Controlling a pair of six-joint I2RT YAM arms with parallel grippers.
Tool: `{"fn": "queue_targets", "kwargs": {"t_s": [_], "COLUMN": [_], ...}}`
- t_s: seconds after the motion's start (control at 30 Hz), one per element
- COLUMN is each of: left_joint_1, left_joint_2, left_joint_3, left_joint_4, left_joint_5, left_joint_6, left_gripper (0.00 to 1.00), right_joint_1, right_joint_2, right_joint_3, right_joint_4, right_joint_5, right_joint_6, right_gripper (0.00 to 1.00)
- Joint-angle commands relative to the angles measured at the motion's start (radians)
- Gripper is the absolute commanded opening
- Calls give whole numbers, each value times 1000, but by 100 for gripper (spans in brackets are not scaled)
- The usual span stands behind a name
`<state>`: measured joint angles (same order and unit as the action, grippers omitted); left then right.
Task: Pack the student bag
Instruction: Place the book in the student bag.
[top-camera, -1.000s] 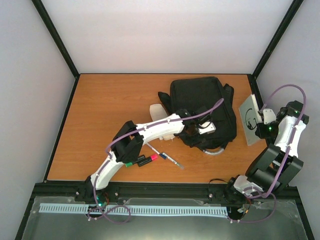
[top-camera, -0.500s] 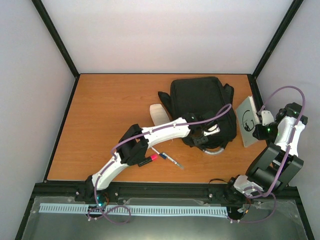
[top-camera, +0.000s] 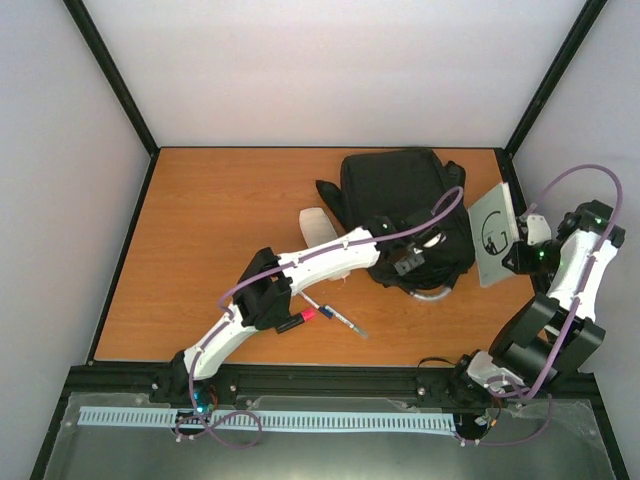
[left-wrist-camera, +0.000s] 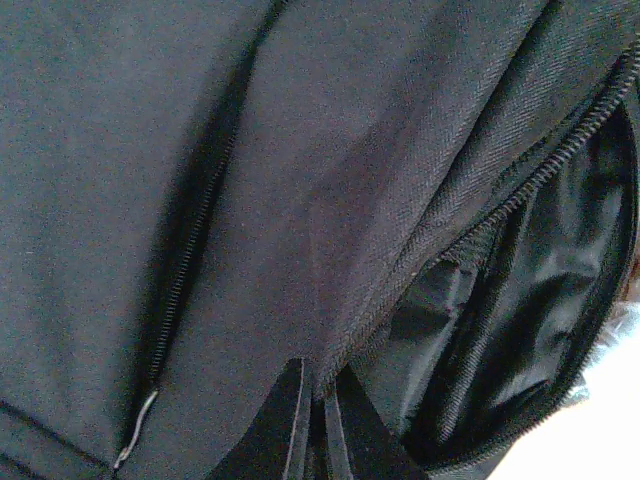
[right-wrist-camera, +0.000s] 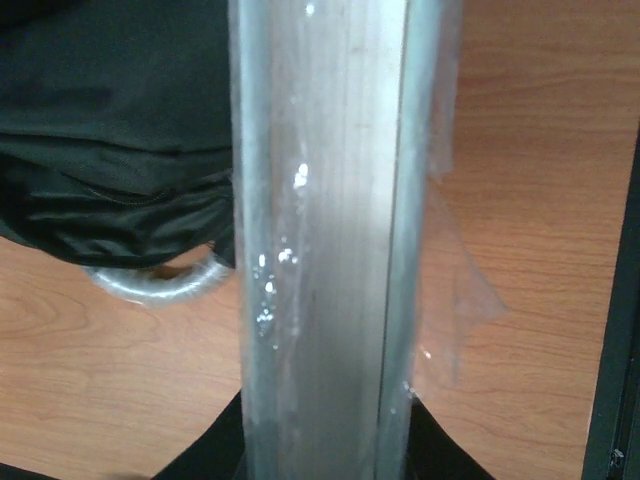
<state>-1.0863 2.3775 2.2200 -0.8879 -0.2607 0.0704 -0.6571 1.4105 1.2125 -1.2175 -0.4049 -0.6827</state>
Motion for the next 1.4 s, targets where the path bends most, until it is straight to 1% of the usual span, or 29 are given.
{"fn": "queue_targets", "kwargs": {"t_s": [0.0,0.17,0.33,0.4,0.53,0.67,0.87,0.97,1.07,1.2,1.37], "left_joint_1": [41,88,123,143,181,192,213,232,249,254,253], "left_joint_2": [-26,-39,-49,-54,-53,-42,-23,-18,-14,-24,-43], "left_joint_3": [91,140,171,173,175,176,198,200,198,191,170], "left_joint_4": [102,136,164,178,207,241,279,289,289,277,296], "left_joint_5": [-38,1,32,70,169,194,215,252,285,312,315], "left_joint_6": [-112,-196,-257,-308,-403,-450,-506,-536,-568,-583,-593], "left_gripper": [1,1,1,1,1,1,1,1,1,1,1], "right_joint_1": [-4,-5,-4,-5,-4,-4,-4,6,40,88,192], "right_joint_2": [-70,-71,-83,-70,-25,-12,-18,-31,-41,-60,-58], "right_joint_3": [111,233,360,392,430,383,261,185,126,112,57], "right_joint_4": [-54,-145,-134,-152,-264,-287,-287,-287,-287,-287,-287], "right_joint_5": [-168,-278,-321,-354,-428,-435,-529,-571,-577,-563,-515], "right_joint_6": [30,44,99,116,69,42,-26,-73,-124,-151,-215], "right_gripper": [3,3,3,3,3,3,3,3,3,3,3]}}
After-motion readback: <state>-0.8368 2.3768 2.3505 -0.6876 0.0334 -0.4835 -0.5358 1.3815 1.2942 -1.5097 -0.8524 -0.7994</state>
